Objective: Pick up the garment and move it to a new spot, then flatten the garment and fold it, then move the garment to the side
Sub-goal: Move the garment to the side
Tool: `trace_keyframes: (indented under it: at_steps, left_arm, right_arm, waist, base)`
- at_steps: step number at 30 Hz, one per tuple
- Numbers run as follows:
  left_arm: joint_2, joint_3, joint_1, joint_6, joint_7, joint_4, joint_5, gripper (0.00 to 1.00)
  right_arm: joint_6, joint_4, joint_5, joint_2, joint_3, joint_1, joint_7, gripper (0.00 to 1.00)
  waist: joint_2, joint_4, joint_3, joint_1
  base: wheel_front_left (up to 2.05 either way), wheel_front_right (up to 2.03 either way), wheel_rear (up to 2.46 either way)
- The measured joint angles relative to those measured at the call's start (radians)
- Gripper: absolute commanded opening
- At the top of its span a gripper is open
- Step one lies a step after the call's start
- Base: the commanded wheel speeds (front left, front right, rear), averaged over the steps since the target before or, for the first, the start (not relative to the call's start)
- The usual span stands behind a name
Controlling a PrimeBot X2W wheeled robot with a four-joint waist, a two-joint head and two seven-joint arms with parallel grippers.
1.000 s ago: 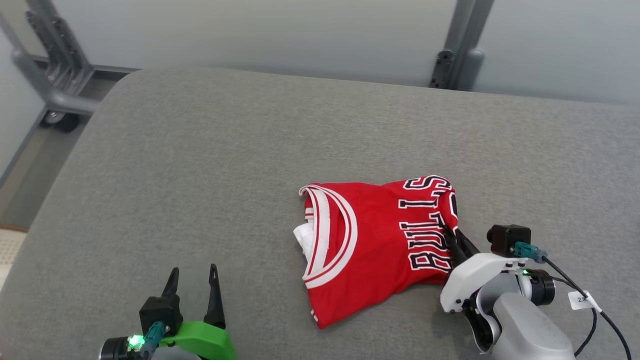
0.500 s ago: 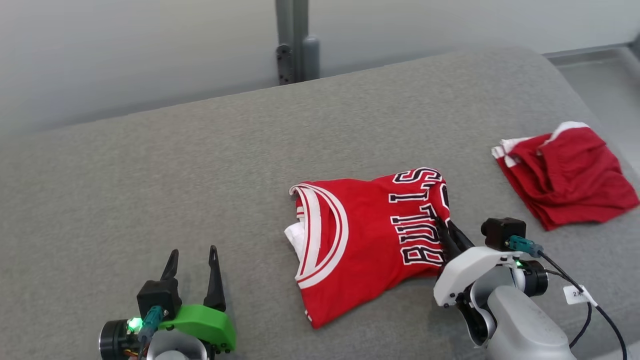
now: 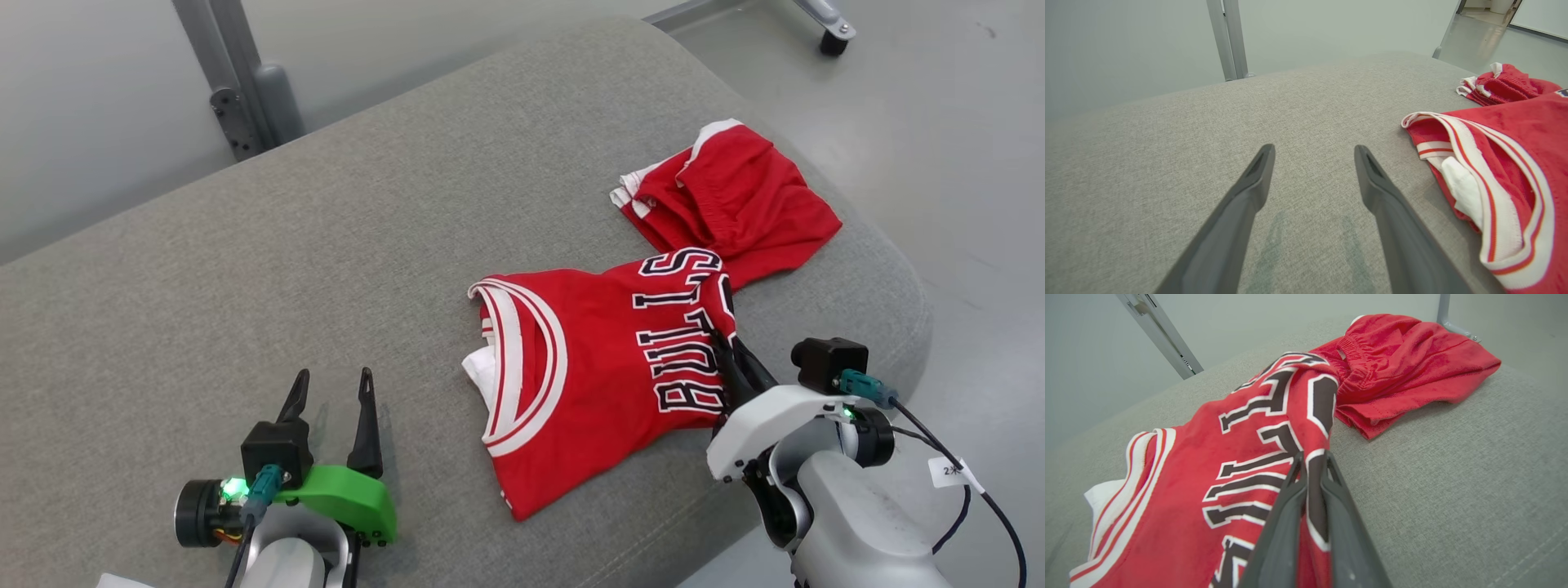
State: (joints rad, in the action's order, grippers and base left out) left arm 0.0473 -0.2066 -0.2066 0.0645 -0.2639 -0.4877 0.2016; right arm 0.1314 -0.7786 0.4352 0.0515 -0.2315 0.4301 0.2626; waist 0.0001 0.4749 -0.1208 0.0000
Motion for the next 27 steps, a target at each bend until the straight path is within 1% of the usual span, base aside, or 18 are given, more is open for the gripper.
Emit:
trace_keyframes:
  at_steps: [4, 9, 13, 16, 20, 23, 27]
  left_arm:
    - [0.000, -0.001, -0.011, -0.003, 0.000, -0.003, -0.003, 1.00]
    - [0.000, 0.005, -0.008, -0.002, 0.000, -0.003, -0.006, 1.00]
    - [0.000, -0.005, -0.011, -0.002, 0.000, -0.003, -0.019, 1.00]
    - [0.000, -0.009, -0.021, -0.002, 0.000, -0.003, -0.027, 1.00]
    - [0.000, -0.010, -0.036, -0.004, 0.000, -0.001, -0.033, 1.00]
    - [0.000, -0.011, -0.039, -0.004, 0.000, -0.001, -0.035, 1.00]
    - [0.000, -0.015, -0.041, -0.005, 0.000, 0.000, -0.035, 1.00]
  right_arm:
    - [0.000, 0.019, -0.014, 0.000, 0.002, -0.001, 0.000, 0.00]
    - [0.000, 0.013, -0.059, -0.001, -0.006, 0.045, 0.000, 0.00]
    - [0.000, 0.003, -0.107, 0.005, 0.038, 0.118, 0.000, 0.00]
    - [0.000, -0.014, -0.151, 0.024, 0.072, 0.177, 0.000, 0.00]
    - [0.000, -0.059, -0.208, 0.073, 0.118, 0.258, 0.000, 0.00]
    - [0.000, -0.103, -0.256, 0.126, 0.167, 0.316, 0.000, 0.00]
    - [0.000, -0.188, -0.325, 0.199, 0.267, 0.373, 0.000, 0.00]
  waist:
    - [0.0000, 0.029, -0.030, 0.0000]
    - [0.0000, 0.037, -0.061, 0.0000]
    - [-0.0001, 0.013, -0.073, 0.0000]
    - [-0.0001, -0.022, -0.083, 0.0000]
    - [-0.0001, -0.073, -0.100, 0.0000]
    - [-0.0001, -0.111, -0.114, 0.0000]
    - [-0.0001, -0.159, -0.130, 0.0000]
  base:
    - [0.00, 0.00, 0.00]
    - [0.00, 0.00, 0.00]
    - [0.00, 0.00, 0.00]
    - [0.00, 0.00, 0.00]
    - [0.00, 0.00, 0.00]
    - [0.00, 0.00, 0.00]
    - [0.00, 0.00, 0.00]
